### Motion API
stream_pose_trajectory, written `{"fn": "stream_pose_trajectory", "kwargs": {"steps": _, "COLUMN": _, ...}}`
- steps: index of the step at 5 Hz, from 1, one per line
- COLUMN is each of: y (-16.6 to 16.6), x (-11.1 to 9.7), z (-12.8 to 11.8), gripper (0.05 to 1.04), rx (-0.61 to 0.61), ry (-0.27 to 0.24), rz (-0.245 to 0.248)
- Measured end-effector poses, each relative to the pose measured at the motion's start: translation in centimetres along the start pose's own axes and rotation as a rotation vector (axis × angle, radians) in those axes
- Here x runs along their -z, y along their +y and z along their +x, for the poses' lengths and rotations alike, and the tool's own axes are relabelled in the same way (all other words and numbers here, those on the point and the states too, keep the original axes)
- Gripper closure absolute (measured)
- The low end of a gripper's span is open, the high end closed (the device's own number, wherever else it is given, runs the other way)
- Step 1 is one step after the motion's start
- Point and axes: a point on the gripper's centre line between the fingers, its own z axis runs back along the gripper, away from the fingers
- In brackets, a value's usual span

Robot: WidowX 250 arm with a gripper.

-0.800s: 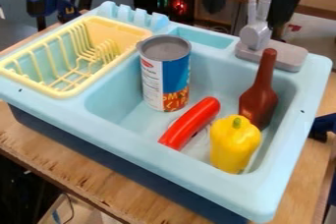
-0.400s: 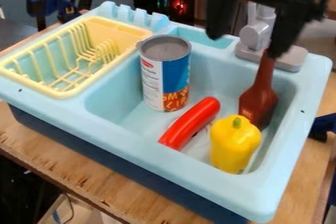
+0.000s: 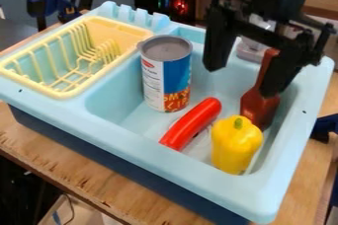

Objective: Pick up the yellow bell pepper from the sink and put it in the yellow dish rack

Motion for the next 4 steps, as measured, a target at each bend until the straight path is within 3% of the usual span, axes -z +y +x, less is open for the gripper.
{"fn": "stream_pose_trajectory", "kwargs": {"steps": 2, "y": -0.8, "x": 3.6, "z": 0.1, "gripper": 0.083, "rx": 0.036, "ry": 0.001, "rz": -0.086}}
{"fn": "stream_pose_trajectory", "kwargs": {"steps": 4, "y": -0.3, "x": 4.5, "z": 1.3, "gripper": 0.083, "rx": 0.012, "ry": -0.067, "rz": -0.110}}
